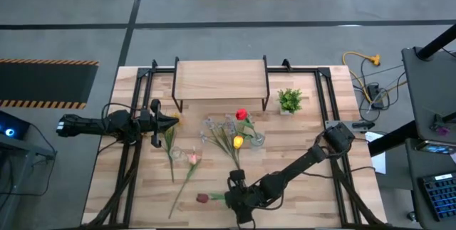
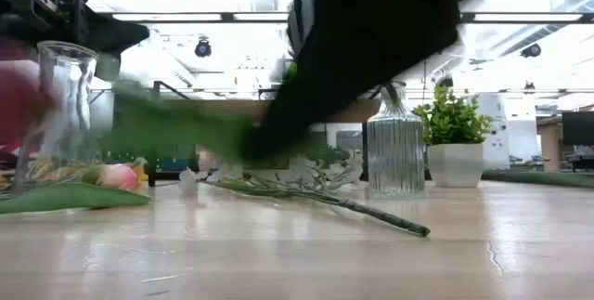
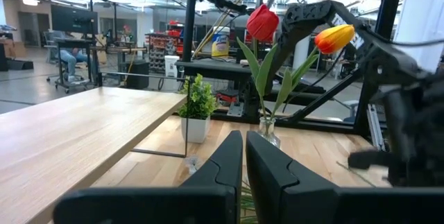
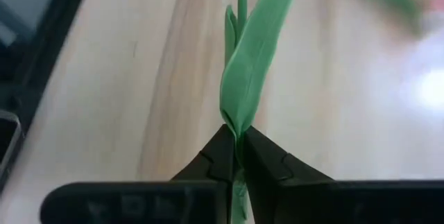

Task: Pick and place flowers into a vace then onto a shelf
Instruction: Put the dark red tulip into the top transparent vase

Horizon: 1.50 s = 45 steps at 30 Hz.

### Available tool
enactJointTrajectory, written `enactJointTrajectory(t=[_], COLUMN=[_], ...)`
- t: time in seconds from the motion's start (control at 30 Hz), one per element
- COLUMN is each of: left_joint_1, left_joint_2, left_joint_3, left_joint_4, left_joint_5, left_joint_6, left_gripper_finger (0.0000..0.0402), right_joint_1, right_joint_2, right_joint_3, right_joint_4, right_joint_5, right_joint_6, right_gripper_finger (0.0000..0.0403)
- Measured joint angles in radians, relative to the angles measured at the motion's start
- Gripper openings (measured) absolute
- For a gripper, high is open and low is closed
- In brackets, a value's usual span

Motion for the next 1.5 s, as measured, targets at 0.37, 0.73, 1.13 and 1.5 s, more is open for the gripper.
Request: enactJointTrajectory(t=[0.37,0.73,1.13,1.5], left_joint_1=[0.000,0.000,0.000,0.000], left_joint_2=[0.000,0.002,0.006,0.006], left_joint_3=[0.000,0.000,0.000,0.000], left_joint_4=[0.000,0.000,0.000,0.000], left_joint_5=[0.000,0.000,0.000,0.000], left_joint_6=[0.000,0.000,0.000,0.000], left_gripper_finger=[0.0003,0.0003,0.0003,0.0003], right_joint_1=[0.073,0.125,0.073,-0.086], right_joint_2=[-0.223,-0.527,-0.726,-0.700], right_joint_3=[-0.053,-0.498,-0.976,-0.981], right_joint_4=[-0.039,0.418,1.627,1.859], right_joint_5=[0.299,0.537,0.597,0.591], right_joint_6=[-0.111,-0.194,-0.811,-0.875], right_gripper_finger=[0.0013,0.0012,0.0012,0.0012])
